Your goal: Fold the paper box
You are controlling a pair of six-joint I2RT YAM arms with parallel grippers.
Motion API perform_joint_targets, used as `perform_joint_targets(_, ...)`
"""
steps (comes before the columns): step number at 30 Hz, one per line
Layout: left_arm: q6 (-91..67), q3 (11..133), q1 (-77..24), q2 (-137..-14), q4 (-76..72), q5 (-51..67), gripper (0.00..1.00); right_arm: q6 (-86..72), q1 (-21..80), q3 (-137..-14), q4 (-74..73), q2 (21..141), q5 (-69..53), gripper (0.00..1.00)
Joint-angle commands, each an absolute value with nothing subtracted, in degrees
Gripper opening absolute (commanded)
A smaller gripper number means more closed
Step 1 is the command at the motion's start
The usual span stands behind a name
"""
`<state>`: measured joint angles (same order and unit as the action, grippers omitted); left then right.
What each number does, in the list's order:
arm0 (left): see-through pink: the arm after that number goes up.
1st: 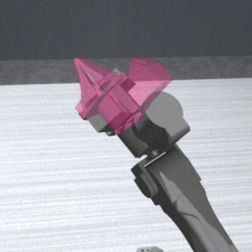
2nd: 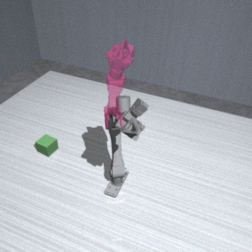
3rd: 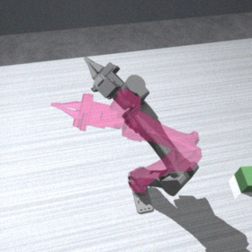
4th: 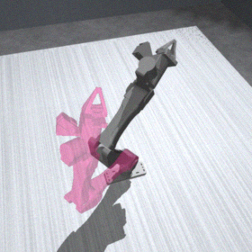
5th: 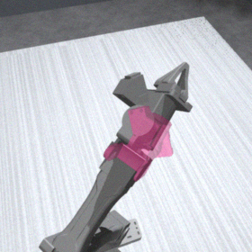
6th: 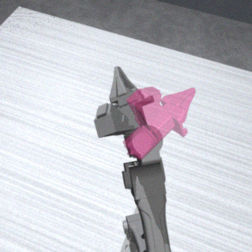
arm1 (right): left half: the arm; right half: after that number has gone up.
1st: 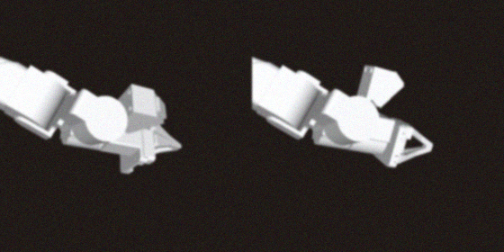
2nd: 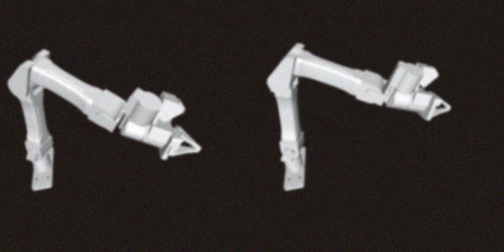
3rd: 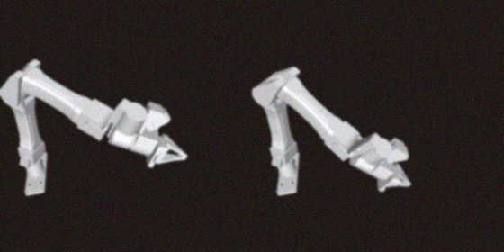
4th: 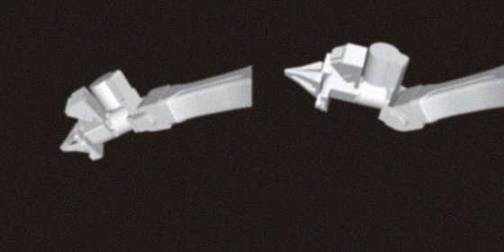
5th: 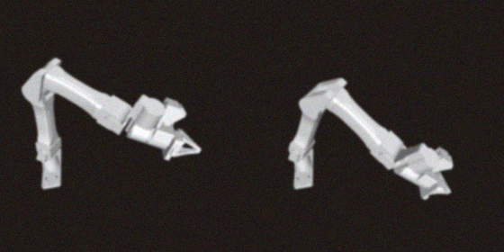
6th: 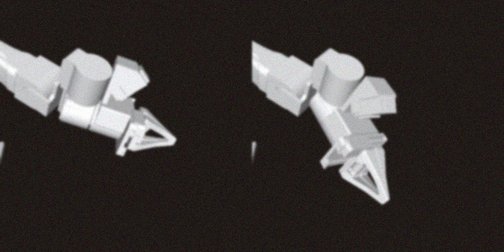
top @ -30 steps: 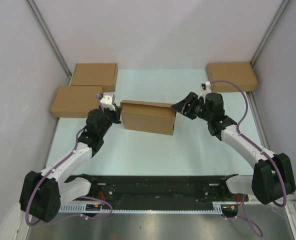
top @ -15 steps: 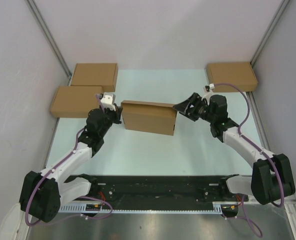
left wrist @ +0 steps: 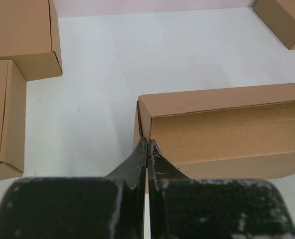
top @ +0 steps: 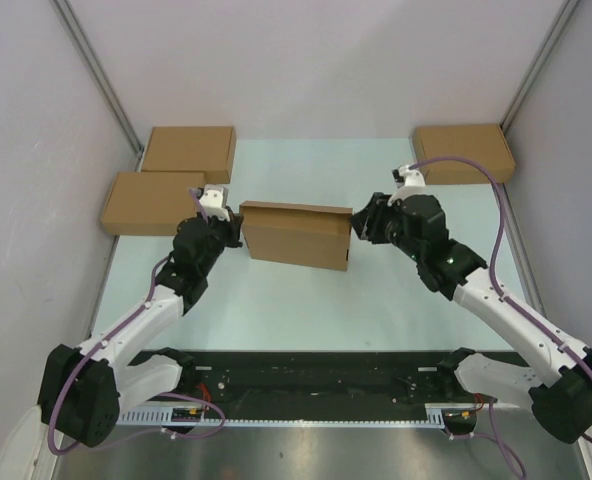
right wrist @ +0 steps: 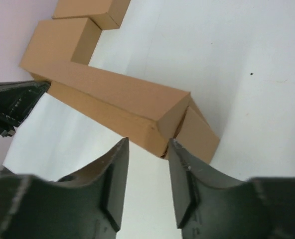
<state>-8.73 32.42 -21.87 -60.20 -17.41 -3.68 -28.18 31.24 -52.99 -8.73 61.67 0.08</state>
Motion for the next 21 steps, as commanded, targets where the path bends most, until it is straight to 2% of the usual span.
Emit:
perform_joint_targets(1, -10.28, 33.57, -23.02, -59.33, -12.31, -5.8, 0.0, -19.25, 38.31, -55.63, -13.18, 62.13, 14.93, 0.38)
perform_joint_targets(9, -9.85, 35.42, -24.17, -58.62, -10.99, -6.68, 0.0, -14.94, 43.24, -58.27, -14.24, 66.35, 24.95, 0.34)
perform_joint_targets(21, -9.67, 36.47, -24.96, -59.41, -10.72, -6.77, 0.0, -11.34, 43.15, -59.24, -9.76, 70.22, 28.57, 0.28)
